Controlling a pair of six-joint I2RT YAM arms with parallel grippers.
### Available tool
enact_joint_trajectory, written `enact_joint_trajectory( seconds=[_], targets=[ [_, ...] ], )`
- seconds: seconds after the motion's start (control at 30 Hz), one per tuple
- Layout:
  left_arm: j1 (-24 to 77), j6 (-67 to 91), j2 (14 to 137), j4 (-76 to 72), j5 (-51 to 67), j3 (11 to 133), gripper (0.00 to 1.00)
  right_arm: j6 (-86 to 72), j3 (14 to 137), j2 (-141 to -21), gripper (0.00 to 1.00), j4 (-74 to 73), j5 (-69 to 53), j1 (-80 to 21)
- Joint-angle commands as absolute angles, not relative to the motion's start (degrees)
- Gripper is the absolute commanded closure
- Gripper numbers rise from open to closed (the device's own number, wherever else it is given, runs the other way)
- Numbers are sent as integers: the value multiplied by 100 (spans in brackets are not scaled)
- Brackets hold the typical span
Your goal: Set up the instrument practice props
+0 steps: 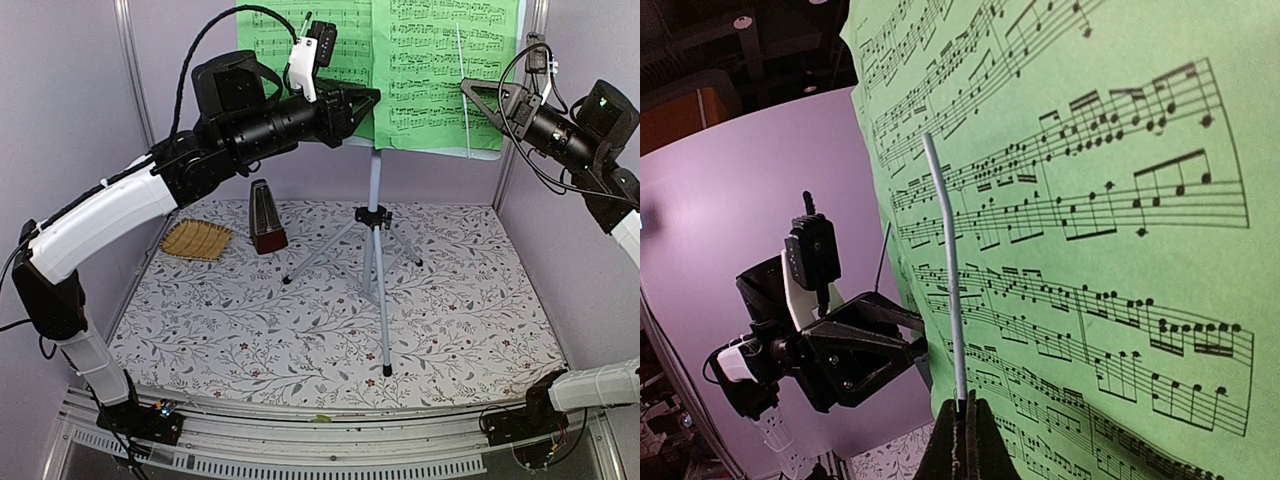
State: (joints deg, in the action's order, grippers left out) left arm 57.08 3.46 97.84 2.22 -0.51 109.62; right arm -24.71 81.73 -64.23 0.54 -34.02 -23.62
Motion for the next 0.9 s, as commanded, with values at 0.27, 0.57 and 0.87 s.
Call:
enact_joint_trajectory(
  seconds=[0.27, 0.57, 0.87],
  targets=[
    [5729, 464, 9706, 130, 64, 10876, 77, -2522, 8085, -6398, 100, -10, -3498, -2373],
    [5759, 483, 9829, 228, 144, 10993, 79, -2522, 8083, -6398, 100, -7, -3512, -2374],
    [5775, 509, 9877, 219, 132, 11002, 81, -2507, 8060, -6381, 100, -13, -3507, -2373]
  ],
)
